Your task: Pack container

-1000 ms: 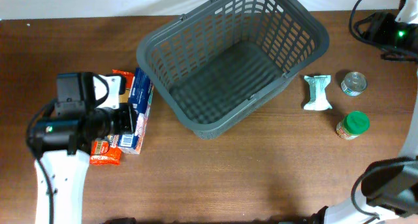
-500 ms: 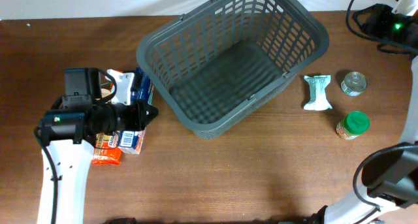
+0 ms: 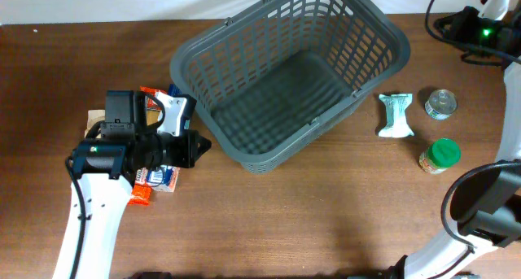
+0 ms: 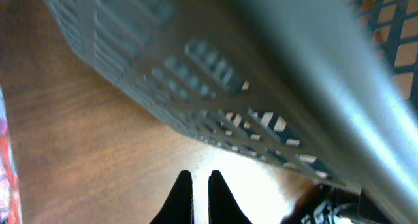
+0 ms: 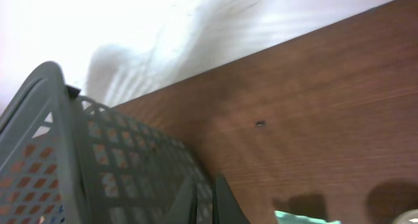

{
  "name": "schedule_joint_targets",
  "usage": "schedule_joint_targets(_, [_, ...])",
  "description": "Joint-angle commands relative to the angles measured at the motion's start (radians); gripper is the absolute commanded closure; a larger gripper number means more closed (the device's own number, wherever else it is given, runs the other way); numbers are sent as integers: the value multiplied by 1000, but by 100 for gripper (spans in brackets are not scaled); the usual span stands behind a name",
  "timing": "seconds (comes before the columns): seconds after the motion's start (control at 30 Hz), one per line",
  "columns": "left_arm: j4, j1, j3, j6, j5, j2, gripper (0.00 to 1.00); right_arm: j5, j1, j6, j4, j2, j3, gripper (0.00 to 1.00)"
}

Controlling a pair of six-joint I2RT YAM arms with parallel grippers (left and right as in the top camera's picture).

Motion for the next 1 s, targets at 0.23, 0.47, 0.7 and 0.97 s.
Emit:
schedule_joint_targets(0.23, [93, -4, -6, -18, 1, 62, 98, -48, 89, -3, 23, 43, 14, 96])
schedule_joint_targets(0.47, [159, -4, -6, -18, 2, 150, 98, -96, 92, -7, -3, 43, 14, 96])
schedule_joint_targets(0.7, [267, -4, -5, -53, 4, 184, 98, -126, 93, -43, -74, 43, 15, 96])
schedule_joint_targets(0.97, [374, -2, -5, -102, 0, 185, 98, -160, 93, -129, -181, 43, 15, 96])
